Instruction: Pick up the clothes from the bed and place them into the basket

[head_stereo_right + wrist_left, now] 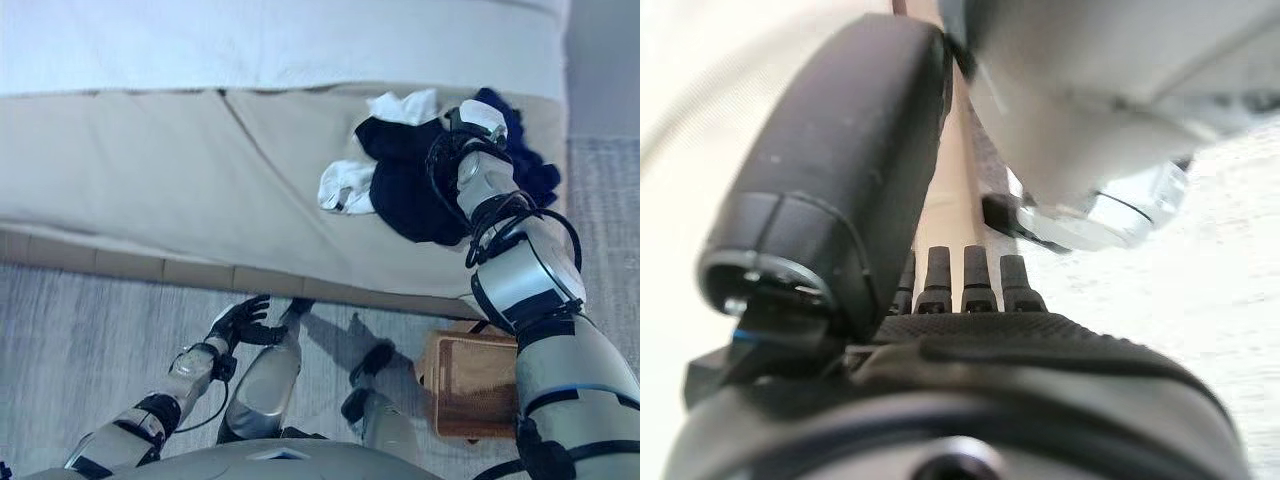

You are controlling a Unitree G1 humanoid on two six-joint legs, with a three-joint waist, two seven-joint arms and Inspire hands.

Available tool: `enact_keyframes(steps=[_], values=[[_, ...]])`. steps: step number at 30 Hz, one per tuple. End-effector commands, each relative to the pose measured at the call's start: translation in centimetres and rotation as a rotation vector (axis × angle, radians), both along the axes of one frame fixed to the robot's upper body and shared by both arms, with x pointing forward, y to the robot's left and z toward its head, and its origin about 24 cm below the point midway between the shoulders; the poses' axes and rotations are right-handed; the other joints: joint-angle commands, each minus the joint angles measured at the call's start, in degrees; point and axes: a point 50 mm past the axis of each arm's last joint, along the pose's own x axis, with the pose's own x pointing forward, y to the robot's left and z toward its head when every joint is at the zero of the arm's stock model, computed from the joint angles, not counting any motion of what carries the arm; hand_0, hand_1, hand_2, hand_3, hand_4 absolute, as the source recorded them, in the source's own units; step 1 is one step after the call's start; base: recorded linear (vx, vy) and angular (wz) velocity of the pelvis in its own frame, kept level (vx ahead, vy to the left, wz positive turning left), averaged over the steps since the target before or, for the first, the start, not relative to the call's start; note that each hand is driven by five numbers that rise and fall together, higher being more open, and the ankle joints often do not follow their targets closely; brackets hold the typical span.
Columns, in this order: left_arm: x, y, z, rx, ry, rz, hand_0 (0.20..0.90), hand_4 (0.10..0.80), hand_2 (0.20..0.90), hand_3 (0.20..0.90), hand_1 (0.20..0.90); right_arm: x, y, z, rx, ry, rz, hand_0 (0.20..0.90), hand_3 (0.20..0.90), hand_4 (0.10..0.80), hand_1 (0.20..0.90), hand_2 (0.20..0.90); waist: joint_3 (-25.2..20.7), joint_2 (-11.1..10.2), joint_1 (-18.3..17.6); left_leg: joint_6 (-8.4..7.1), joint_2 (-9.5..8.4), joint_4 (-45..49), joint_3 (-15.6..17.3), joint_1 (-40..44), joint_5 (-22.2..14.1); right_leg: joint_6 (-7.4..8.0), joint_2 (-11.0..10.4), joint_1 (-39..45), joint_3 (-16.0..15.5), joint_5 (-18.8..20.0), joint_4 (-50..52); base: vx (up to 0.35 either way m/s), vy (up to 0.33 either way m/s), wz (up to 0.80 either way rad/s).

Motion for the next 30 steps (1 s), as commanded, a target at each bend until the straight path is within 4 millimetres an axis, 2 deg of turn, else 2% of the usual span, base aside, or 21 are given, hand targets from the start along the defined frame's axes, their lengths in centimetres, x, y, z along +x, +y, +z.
enact_keyframes(steps=[1,4,5,7,8,9,10,11,14,16,18,19,22,24,27,30], values=[[-0.5,1.4,0.4,0.033,-0.035,-0.018,0.900,0.800,0.900,0.900,0.900,0.2,-0.6,4.6,-0.024,0.044,-0.039,0.900,0.900,0.800,0.900,0.900,0.72,-0.19,0.84,6.08,-2.85,-3.87,3.01,-0.75,2.22,0.12,-2.57,-4.13,4.05,-3.25,10.39,-0.088,0.058,0.14],[-0.3,1.6,0.6,0.037,-0.036,-0.021,0.900,0.800,0.900,0.900,0.900,0.1,-0.4,3.9,0.024,0.133,-0.028,0.900,0.900,0.800,0.900,0.900,1.63,0.19,1.32,5.79,-2.71,-3.85,2.98,-2.03,2.86,0.24,-2.60,-5.55,3.44,-3.41,10.82,-0.001,0.001,0.07],[-0.4,1.7,0.6,0.044,-0.033,-0.020,0.900,0.800,0.900,0.900,0.900,0.1,-0.3,3.8,0.030,0.140,-0.020,0.900,0.900,0.800,0.900,0.900,1.60,-0.32,1.24,5.50,-2.25,-4.24,3.23,-1.40,1.50,0.58,-2.27,-5.13,3.93,-4.93,10.86,0.085,-0.097,0.11],[-0.5,2.3,0.6,0.064,-0.024,-0.014,0.900,0.800,0.900,0.900,0.900,0.3,0.3,3.5,0.056,0.141,0.010,0.900,0.900,0.800,0.900,0.900,2.17,-0.90,1.35,5.17,-1.85,-4.26,3.54,-1.75,1.48,0.79,-1.97,-5.15,3.72,-4.61,10.23,-0.026,-0.057,0.15],[-0.5,2.5,0.7,0.071,-0.026,-0.014,0.900,0.800,0.900,0.900,0.900,0.4,0.8,3.5,0.067,0.138,0.033,0.900,0.900,0.800,0.900,0.900,2.69,-0.83,1.47,5.23,-1.97,-3.95,3.68,-2.67,2.89,0.56,-2.03,-5.69,3.10,-2.92,9.79,-0.126,-0.002,0.13],[-0.5,2.7,0.7,0.075,-0.026,-0.012,0.900,0.800,0.900,0.900,0.900,0.5,1.2,3.5,0.065,0.127,0.059,0.806,0.790,0.690,0.806,0.806,2.88,-1.04,1.36,5.13,-1.76,-4.01,3.94,-2.61,2.87,0.54,-1.79,-5.60,3.12,-2.77,9.47,-0.119,0.000,0.07],[-0.4,2.8,0.8,0.076,-0.026,-0.011,0.900,0.800,0.900,0.900,0.900,0.7,1.7,3.7,0.066,0.088,0.089,0.516,0.453,0.353,0.516,0.516,2.98,-1.20,1.21,5.05,-1.57,-4.09,4.15,-2.43,2.81,0.55,-1.60,-5.41,3.16,-2.61,9.13,-0.018,-0.053,0.01],[-0.3,2.8,0.9,0.076,-0.027,-0.012,0.900,0.800,0.900,0.900,0.900,0.9,2.3,4.3,0.084,-0.014,0.117,0.300,0.200,0.100,0.300,0.300,2.98,-1.38,0.90,4.95,-1.36,-4.20,4.37,-2.20,2.75,0.59,-1.38,-5.16,3.28,-2.35,8.68,-0.012,-0.038,-0.04],[-0.5,2.3,0.6,0.064,-0.028,0.000,0.900,0.800,0.900,0.900,0.900,1.0,5.1,8.9,0.251,-0.494,0.199,0.300,0.200,0.100,0.300,0.300,2.40,-1.87,-0.57,4.64,-0.81,-4.27,5.31,-0.90,2.04,0.59,-0.65,-4.43,4.42,-2.34,8.28,-0.022,-0.005,-0.09],[-0.9,2.0,0.3,0.054,-0.027,0.023,0.900,0.800,0.900,0.900,0.900,0.0,6.5,12.0,0.381,-0.774,0.254,0.300,0.200,0.100,0.300,0.300,1.77,-2.30,-1.90,4.43,-0.32,-4.39,6.41,0.26,1.28,0.74,-0.22,-3.53,5.35,-2.53,7.83,-0.020,0.008,-0.32],[-1.3,1.6,0.0,0.047,-0.023,0.037,0.900,0.800,0.900,0.900,0.900,-1.8,7.3,14.8,0.454,-1.031,0.319,0.300,0.200,0.100,0.300,0.300,0.99,-2.50,-3.42,4.30,0.03,-4.55,7.59,1.70,0.40,0.76,0.07,-2.31,6.31,-2.82,7.26,-0.008,0.007,-0.29],[-1.5,1.5,-0.1,0.046,-0.018,0.040,0.900,0.800,0.900,0.900,0.900,-2.3,7.4,15.4,0.457,-1.081,0.334,0.300,0.200,0.100,0.300,0.300,0.67,-2.51,-3.77,4.30,0.13,-4.58,7.97,2.16,0.16,0.74,0.09,-1.92,6.53,-2.92,7.13,0.010,0.017,-0.23],[-2.4,1.7,-0.8,0.057,0.018,0.040,0.900,0.800,0.900,0.900,0.900,-5.5,7.9,18.6,0.473,-1.345,0.424,0.300,0.200,0.100,0.300,0.300,-1.71,-2.53,-5.52,4.39,0.36,-4.62,9.62,4.55,-1.18,0.72,0.11,0.02,7.72,-3.25,6.43,0.054,0.005,-0.27],[-3.9,2.2,-1.7,0.076,0.068,0.039,0.900,0.800,0.900,0.900,0.900,-7.7,7.2,19.8,0.499,-1.468,0.453,0.300,0.200,0.100,0.300,0.300,-4.26,-2.68,-6.99,4.57,0.29,-4.65,10.84,6.92,-2.32,0.72,0.13,2.00,8.73,-3.32,5.59,0.141,-0.029,-0.24],[-5.9,2.6,-2.8,0.096,0.141,0.047,0.900,0.800,0.900,0.900,0.900,-10.4,6.3,20.6,0.505,-1.631,0.487,0.300,0.200,0.100,0.300,0.300,-7.94,-2.76,-9.05,4.86,0.21,-4.77,12.25,9.96,-3.55,0.73,0.32,4.35,10.17,-3.06,4.20,0.135,-0.022,-0.25],[-7.4,2.6,-3.6,0.105,0.203,0.048,0.900,0.800,0.900,0.900,0.900,-12.2,5.6,20.8,0.463,-1.725,0.500,0.300,0.200,0.100,0.300,0.300,-11.08,-2.53,-10.92,5.21,-0.07,-4.88,13.56,12.28,-4.38,0.78,0.32,5.85,11.44,-2.63,3.14,0.101,0.001,-0.30]])
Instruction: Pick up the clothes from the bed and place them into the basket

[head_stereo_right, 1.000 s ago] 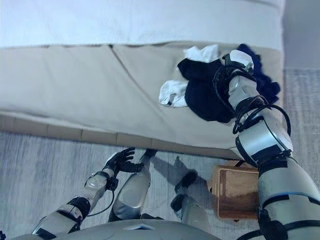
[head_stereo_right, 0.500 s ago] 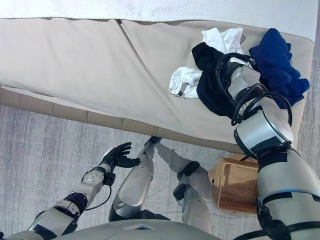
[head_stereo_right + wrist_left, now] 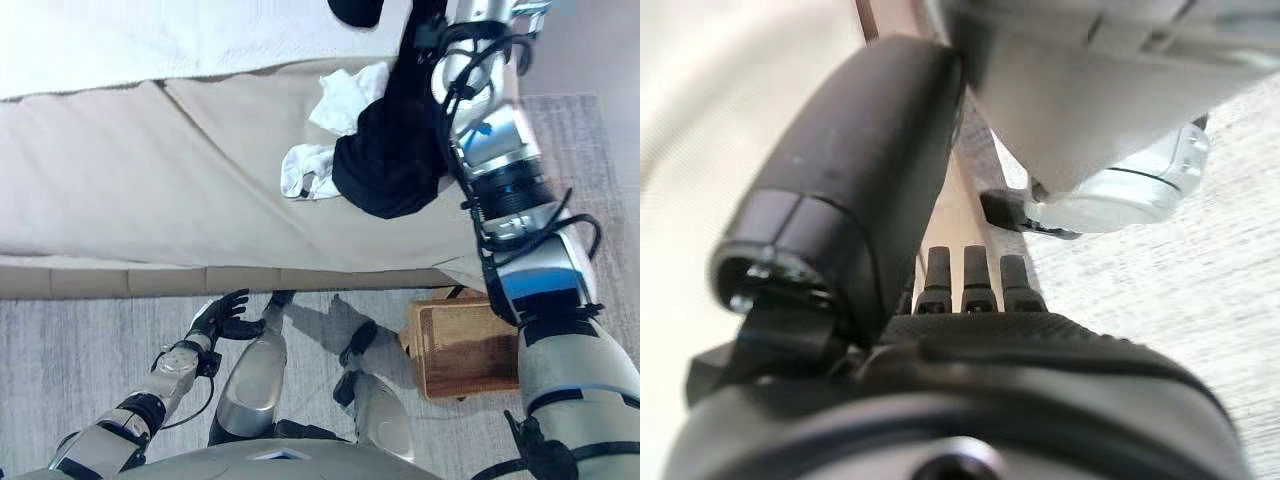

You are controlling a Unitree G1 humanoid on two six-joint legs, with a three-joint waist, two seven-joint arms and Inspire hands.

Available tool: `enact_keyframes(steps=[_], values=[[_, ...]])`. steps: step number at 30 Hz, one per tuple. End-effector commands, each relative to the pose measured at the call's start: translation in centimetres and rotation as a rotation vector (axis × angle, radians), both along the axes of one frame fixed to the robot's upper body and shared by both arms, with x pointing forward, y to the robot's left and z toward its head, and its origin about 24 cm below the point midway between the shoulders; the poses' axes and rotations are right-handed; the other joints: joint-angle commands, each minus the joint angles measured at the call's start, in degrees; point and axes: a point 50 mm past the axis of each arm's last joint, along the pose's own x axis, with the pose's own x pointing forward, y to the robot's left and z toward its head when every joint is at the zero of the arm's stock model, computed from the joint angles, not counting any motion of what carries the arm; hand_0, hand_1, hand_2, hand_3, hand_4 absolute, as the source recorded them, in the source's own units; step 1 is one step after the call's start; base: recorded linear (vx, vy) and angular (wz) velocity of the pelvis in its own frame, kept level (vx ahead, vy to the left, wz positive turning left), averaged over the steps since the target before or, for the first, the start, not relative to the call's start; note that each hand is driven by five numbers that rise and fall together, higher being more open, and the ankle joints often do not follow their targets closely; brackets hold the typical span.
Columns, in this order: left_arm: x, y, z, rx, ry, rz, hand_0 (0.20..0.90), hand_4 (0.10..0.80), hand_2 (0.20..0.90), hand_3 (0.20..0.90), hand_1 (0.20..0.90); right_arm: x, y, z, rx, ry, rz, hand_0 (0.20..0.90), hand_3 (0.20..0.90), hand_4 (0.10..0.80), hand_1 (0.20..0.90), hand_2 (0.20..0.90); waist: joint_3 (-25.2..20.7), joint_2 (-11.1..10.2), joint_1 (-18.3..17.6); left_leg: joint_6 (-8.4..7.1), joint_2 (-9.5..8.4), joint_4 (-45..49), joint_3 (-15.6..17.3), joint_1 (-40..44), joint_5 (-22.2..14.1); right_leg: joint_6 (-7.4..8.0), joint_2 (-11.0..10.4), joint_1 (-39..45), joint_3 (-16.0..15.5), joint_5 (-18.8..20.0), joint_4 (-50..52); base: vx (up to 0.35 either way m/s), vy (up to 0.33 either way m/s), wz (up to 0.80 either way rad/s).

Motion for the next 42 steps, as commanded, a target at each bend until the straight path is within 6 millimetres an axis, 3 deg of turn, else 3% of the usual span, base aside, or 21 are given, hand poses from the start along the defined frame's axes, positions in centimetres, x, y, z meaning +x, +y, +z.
enact_keyframes(steps=[1,9,18,22,25,31,34,38,39,42], values=[[-5.3,-0.6,-3.2,0.016,0.176,-0.034,0.900,0.800,0.900,0.900,0.900,-2.8,-1.7,0.7,-0.033,-0.211,-0.086,0.300,0.200,0.100,0.300,0.300,-13.42,0.29,-3.36,5.13,-2.26,-2.40,5.03,1.96,-3.71,1.40,-0.72,0.15,3.32,-3.28,4.56,0.128,-0.001,-0.36],[-8.5,-0.7,-4.7,0.036,0.322,-0.051,0.900,0.800,0.900,0.900,0.900,-4.3,-5.3,0.7,-0.067,-0.210,-0.259,0.300,0.200,0.100,0.300,0.300,-20.46,1.24,-7.90,5.81,-2.56,-2.26,8.58,9.10,-6.63,1.07,-0.47,4.67,7.15,-3.91,3.91,0.104,-0.037,-0.33],[-9.0,-1.0,-5.0,0.035,0.377,-0.091,0.900,0.800,0.900,0.900,0.900,-5.5,-9.0,1.9,-0.005,-0.235,-0.364,0.300,0.200,0.100,0.300,0.300,-23.65,1.40,-12.03,6.20,-2.75,-2.26,12.45,13.18,-8.06,0.67,0.23,7.15,10.90,-3.51,2.43,0.027,-0.024,-0.32],[-8.9,-1.1,-5.0,0.038,0.392,-0.110,0.900,0.800,0.900,0.900,0.900,-7.3,-9.8,2.8,0.075,-0.392,-0.332,0.300,0.200,0.100,0.300,0.300,-24.54,1.21,-13.56,6.20,-2.60,-2.04,14.05,14.35,-8.91,0.65,0.66,7.57,12.27,-3.47,2.16,0.035,-0.024,-0.27],[-9.0,-1.2,-5.1,0.036,0.410,-0.127,0.900,0.800,0.900,0.900,0.900,-6.7,-10.7,2.9,0.097,-0.314,-0.329,0.300,0.200,0.100,0.300,0.300,-24.91,1.12,-14.24,6.19,-2.40,-1.28,15.18,15.08,-9.40,0.30,0.74,7.85,12.93,-4.06,3.16,0.064,-0.018,-0.31],[-9.6,-1.3,-5.3,0.028,0.427,-0.155,0.900,0.800,0.900,0.900,0.900,-4.1,-14.1,0.1,0.108,0.036,-0.305,0.300,0.200,0.100,0.300,0.300,-24.96,0.97,-15.63,6.02,-2.00,-1.31,16.96,16.35,-9.78,0.49,0.98,8.54,13.85,-3.77,2.69,0.044,-0.039,-0.19],[-10.1,-1.1,-5.3,0.036,0.438,-0.167,0.900,0.800,0.900,0.900,0.900,-2.4,-16.1,-2.9,0.144,0.283,-0.243,0.300,0.200,0.100,0.300,0.300,-24.74,1.07,-16.42,5.72,-1.50,-1.59,18.31,16.48,-9.45,0.70,0.85,8.29,14.16,-3.11,2.23,0.015,-0.050,-0.20],[-9.8,-0.8,-5.3,0.047,0.436,-0.172,0.900,0.800,0.900,0.900,0.900,-1.1,-17.5,-6.2,0.165,0.470,-0.187,0.300,0.200,0.100,0.300,0.300,-23.69,1.49,-17.43,5.38,-0.88,-2.12,19.56,16.14,-9.37,1.08,0.80,7.47,14.66,-2.41,1.27,-0.028,-0.067,-0.24],[-9.8,-0.8,-5.3,0.047,0.435,-0.172,0.900,0.800,0.900,0.900,0.900,-1.1,-17.5,-6.1,0.165,0.469,-0.186,0.300,0.200,0.100,0.300,0.300,-23.57,1.41,-17.37,5.38,-0.90,-2.08,19.66,15.87,-8.84,0.98,0.77,7.14,14.70,-1.99,1.40,-0.018,-0.050,-0.11],[-9.2,-0.6,-5.0,0.059,0.413,-0.162,0.900,0.800,0.900,0.900,0.900,0.0,-17.8,-9.1,0.119,0.650,-0.169,0.300,0.200,0.100,0.300,0.300,-22.03,2.07,-18.39,5.24,-0.65,-2.09,20.56,15.02,-8.92,1.15,0.50,5.87,15.18,-1.63,1.00,-0.091,-0.048,-0.17]])
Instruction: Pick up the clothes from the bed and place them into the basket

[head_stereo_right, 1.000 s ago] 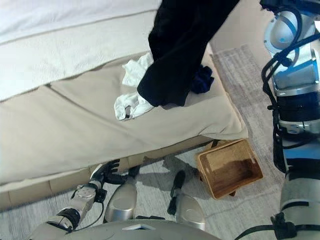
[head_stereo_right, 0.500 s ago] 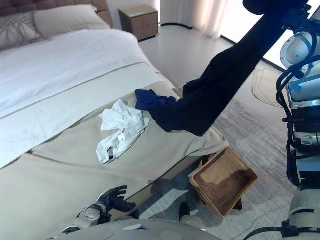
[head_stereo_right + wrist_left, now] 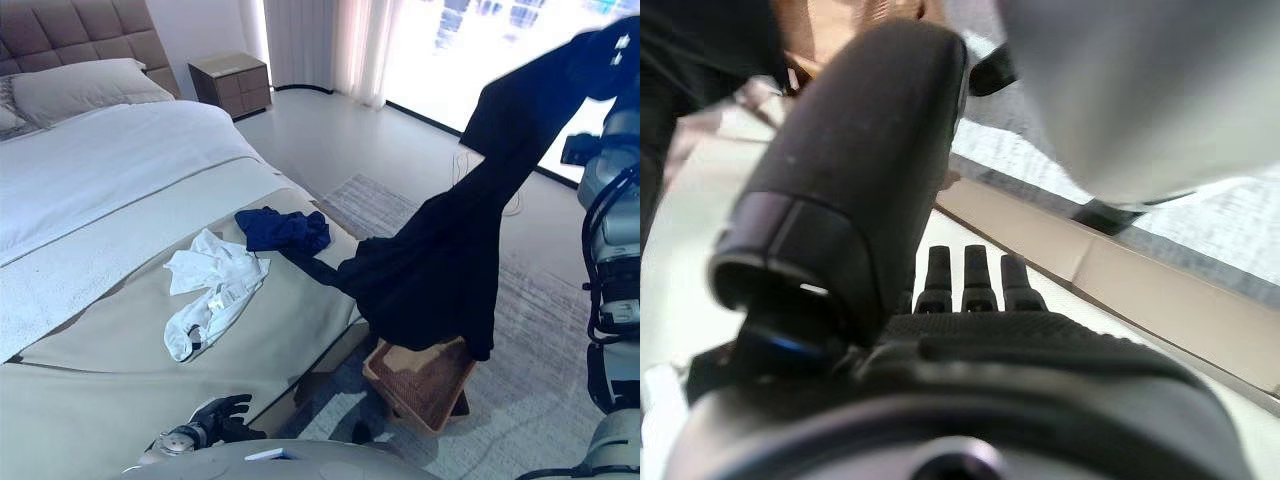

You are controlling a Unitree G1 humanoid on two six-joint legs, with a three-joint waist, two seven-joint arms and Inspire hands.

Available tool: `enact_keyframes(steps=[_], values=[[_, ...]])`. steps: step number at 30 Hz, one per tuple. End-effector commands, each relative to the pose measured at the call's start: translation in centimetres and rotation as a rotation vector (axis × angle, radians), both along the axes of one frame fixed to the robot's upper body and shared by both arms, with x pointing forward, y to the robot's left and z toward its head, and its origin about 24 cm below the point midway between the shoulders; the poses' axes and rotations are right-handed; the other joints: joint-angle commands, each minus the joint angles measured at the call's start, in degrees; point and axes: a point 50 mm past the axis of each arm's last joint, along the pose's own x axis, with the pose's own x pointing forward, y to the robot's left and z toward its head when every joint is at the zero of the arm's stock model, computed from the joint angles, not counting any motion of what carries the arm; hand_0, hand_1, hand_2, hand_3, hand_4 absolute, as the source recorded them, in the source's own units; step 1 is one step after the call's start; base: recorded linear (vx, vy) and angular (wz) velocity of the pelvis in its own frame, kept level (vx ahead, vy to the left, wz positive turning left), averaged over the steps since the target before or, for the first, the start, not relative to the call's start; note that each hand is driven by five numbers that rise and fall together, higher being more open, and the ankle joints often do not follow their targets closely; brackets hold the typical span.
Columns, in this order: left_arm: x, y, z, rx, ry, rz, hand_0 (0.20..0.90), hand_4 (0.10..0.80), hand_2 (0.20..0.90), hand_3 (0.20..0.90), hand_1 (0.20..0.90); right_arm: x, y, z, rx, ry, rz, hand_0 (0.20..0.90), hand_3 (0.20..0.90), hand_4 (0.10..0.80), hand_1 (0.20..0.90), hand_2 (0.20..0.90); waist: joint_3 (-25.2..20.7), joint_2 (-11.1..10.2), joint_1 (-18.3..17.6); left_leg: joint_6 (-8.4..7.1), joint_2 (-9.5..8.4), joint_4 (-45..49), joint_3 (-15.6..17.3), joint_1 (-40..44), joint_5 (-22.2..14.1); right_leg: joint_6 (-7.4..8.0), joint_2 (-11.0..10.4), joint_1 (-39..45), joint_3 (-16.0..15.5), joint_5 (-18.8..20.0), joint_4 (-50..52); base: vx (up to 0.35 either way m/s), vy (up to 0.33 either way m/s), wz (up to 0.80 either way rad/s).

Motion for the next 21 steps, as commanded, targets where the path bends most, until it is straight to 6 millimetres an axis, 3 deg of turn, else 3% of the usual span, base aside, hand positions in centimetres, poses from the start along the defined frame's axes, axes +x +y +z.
enact_keyframes(steps=[1,16,21], values=[[2.1,1.0,0.7,0.047,-0.056,-0.068,0.900,0.800,0.900,0.900,0.900,0.0,0.6,6.0,-0.089,-0.154,0.066,0.300,0.200,0.100,0.300,0.300,1.62,-0.84,-0.40,1.79,-1.76,0.57,-0.96,-1.67,-3.29,0.62,-0.75,2.33,-3.34,-3.13,1.98,-0.082,-0.039,-0.11],[5.2,-0.4,1.7,0.010,-0.176,-0.086,0.900,0.800,0.900,0.900,0.900,0.4,-0.3,-4.0,-0.083,0.186,-0.065,0.300,0.200,0.100,0.300,0.300,5.13,2.12,-1.79,1.86,-1.67,0.96,-0.68,-4.26,-2.50,0.41,-1.13,-1.02,-2.67,-3.13,3.26,-0.022,-0.022,-0.04],[6.2,-0.5,2.2,0.004,-0.217,-0.103,0.900,0.800,0.900,0.900,0.900,0.4,-1.1,-5.0,-0.125,0.249,-0.147,0.300,0.200,0.100,0.300,0.300,6.89,3.37,-1.41,1.68,-1.80,1.21,-1.19,-5.42,-2.00,0.31,-1.37,-2.00,-3.14,-3.02,3.56,-0.059,-0.050,0.00]])
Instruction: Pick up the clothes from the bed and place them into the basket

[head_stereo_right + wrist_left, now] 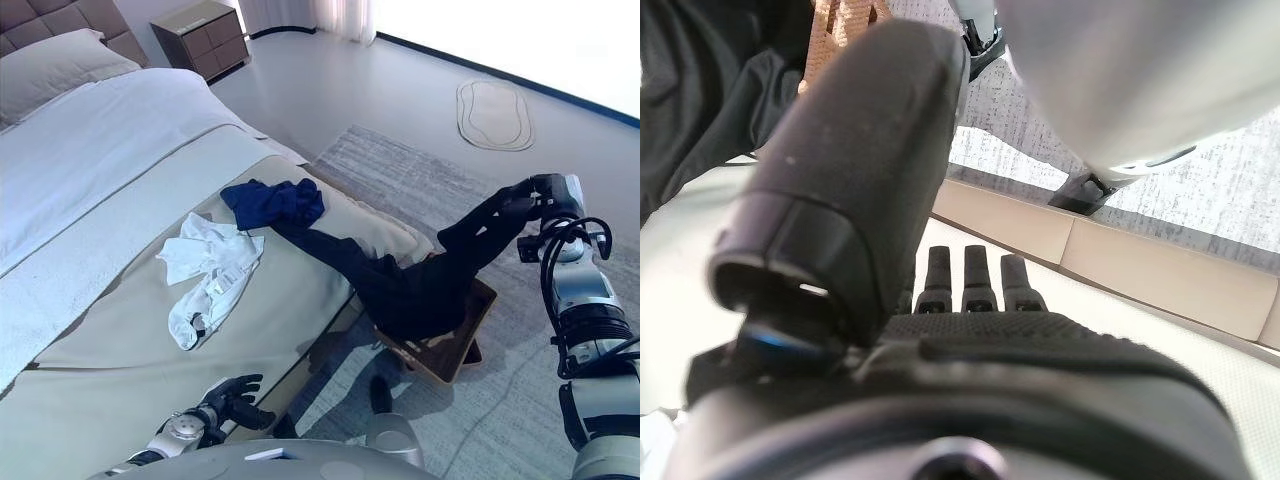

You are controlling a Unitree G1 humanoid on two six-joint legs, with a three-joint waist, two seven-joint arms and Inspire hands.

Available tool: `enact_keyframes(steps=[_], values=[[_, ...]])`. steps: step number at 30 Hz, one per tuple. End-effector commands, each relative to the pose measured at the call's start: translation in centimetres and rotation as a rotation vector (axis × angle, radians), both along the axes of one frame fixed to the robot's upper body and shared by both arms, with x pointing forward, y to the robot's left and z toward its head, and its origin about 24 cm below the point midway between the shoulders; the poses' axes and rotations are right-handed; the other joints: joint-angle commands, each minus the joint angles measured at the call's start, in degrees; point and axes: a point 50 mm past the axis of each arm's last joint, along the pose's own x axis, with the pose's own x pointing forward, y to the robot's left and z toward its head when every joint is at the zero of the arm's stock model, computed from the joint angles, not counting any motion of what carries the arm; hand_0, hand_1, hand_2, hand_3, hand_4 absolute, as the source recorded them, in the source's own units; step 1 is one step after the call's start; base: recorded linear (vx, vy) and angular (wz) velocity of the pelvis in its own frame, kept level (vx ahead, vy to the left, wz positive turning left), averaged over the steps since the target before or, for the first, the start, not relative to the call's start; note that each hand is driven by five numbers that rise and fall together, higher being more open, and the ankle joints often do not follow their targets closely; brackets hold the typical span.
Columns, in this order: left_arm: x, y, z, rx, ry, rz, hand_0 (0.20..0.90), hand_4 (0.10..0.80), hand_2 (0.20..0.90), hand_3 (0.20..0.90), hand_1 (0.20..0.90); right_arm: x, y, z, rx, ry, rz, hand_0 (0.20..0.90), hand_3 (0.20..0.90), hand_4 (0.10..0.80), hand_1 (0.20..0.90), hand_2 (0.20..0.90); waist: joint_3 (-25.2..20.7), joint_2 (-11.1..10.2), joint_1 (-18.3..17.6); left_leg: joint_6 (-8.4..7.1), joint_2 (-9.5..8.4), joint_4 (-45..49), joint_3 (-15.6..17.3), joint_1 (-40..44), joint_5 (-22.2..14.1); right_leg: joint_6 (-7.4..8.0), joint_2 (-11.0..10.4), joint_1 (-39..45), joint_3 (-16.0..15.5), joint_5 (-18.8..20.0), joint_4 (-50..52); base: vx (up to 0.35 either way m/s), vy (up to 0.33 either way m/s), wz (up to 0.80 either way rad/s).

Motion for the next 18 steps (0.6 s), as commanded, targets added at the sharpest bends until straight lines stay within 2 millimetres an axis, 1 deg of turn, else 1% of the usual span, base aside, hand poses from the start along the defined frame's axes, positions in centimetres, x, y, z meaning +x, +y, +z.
enact_keyframes(steps=[1,3,5,8,10,11,12,13,15,17,18], values=[[3.0,0.8,1.4,0.031,-0.113,-0.055,0.900,0.800,0.900,0.900,0.900,1.7,-0.8,6.3,-0.139,-0.219,-0.069,0.300,0.200,0.100,0.300,0.300,0.60,-1.78,0.83,1.34,-1.70,1.15,-2.49,-2.75,-2.00,0.21,-1.48,1.37,-4.33,-4.15,3.44,-0.083,-0.052,0.00],[3.3,0.7,1.5,0.032,-0.123,-0.055,0.900,0.800,0.900,0.900,0.900,1.7,-1.0,6.1,-0.156,-0.195,-0.088,0.300,0.200,0.100,0.300,0.300,1.07,-1.43,0.99,1.28,-1.82,1.17,-2.70,-3.13,-1.87,0.16,-1.54,1.10,-4.50,-4.15,3.51,-0.055,-0.039,0.01],[3.8,0.7,1.8,0.029,-0.143,-0.055,0.900,0.800,0.900,0.900,0.900,1.7,-1.5,5.5,-0.223,-0.139,-0.125,0.300,0.200,0.100,0.300,0.300,2.05,-0.75,1.22,1.04,-2.04,1.47,-2.97,-4.16,-1.62,0.15,-1.88,0.26,-4.76,-4.21,3.88,-0.083,-0.048,0.05],[4.3,0.8,2.1,0.032,-0.160,-0.057,0.900,0.800,0.900,0.900,0.900,1.4,-2.5,4.9,-0.278,-0.049,-0.161,0.300,0.200,0.100,0.300,0.300,2.92,-0.10,1.56,0.91,-2.18,1.81,-3.25,-5.17,-1.34,0.07,-2.13,-0.65,-5.10,-4.25,4.32,-0.085,-0.047,0.05],[4.8,0.8,2.3,0.029,-0.178,-0.054,0.900,0.800,0.900,0.900,0.900,1.0,-3.4,4.7,-0.307,0.006,-0.216,0.300,0.200,0.100,0.300,0.300,3.73,0.56,1.78,0.79,-2.27,2.23,-3.47,-6.01,-1.18,-0.03,-2.29,-1.41,-5.33,-4.41,4.78,-0.080,-0.055,0.08],[5.1,0.7,2.5,0.027,-0.189,-0.055,0.900,0.800,0.900,0.900,0.900,0.8,-3.8,4.5,-0.307,0.026,-0.246,0.333,0.238,0.138,0.333,0.333,4.15,0.96,1.89,0.75,-2.33,2.34,-3.53,-6.45,-1.02,-0.08,-2.35,-1.87,-5.46,-4.44,5.01,-0.104,-0.067,0.02],[5.6,0.6,2.8,0.024,-0.207,-0.060,0.900,0.800,0.900,0.900,0.900,0.5,-4.5,4.4,-0.304,0.043,-0.284,0.512,0.447,0.347,0.512,0.512,4.78,1.58,2.15,0.65,-2.34,2.38,-3.66,-7.04,-0.75,-0.12,-2.48,-2.43,-5.76,-4.45,5.21,-0.138,-0.078,0.04],[6.1,0.5,3.0,0.019,-0.225,-0.064,0.900,0.800,0.900,0.900,0.900,0.2,-5.0,4.5,-0.315,0.064,-0.314,0.900,0.900,0.800,0.900,0.900,5.44,2.22,2.38,0.56,-2.41,2.45,-3.85,-7.62,-0.51,-0.17,-2.58,-3.02,-6.04,-4.46,5.46,-0.154,-0.071,0.05],[6.8,0.1,3.5,0.006,-0.256,-0.068,0.900,0.800,0.900,0.900,0.900,0.4,-5.2,5.1,-0.328,0.065,-0.327,0.900,0.900,0.800,0.900,0.900,6.48,3.22,2.67,0.43,-2.56,2.67,-4.24,-8.62,-0.15,-0.40,-2.67,-3.94,-6.34,-4.53,5.90,-0.130,-0.038,0.06],[7.5,-0.3,3.9,-0.016,-0.286,-0.065,0.900,0.800,0.900,0.900,0.900,0.9,-4.9,6.3,-0.347,0.034,-0.307,0.900,0.900,0.800,0.900,0.900,7.62,4.30,2.72,0.25,-2.72,3.00,-4.73,-9.53,0.17,-0.75,-2.76,-4.93,-6.64,-4.76,6.63,-0.115,-0.018,0.06],[7.6,-0.4,4.0,-0.023,-0.292,-0.068,0.900,0.800,0.900,0.900,0.900,1.1,-4.7,6.6,-0.347,0.019,-0.299,0.900,0.900,0.800,0.900,0.900,7.91,4.62,2.71,0.18,-2.75,3.10,-4.91,-9.81,0.28,-0.88,-2.75,-5.24,-6.73,-4.88,6.92,-0.105,-0.017,0.06]])
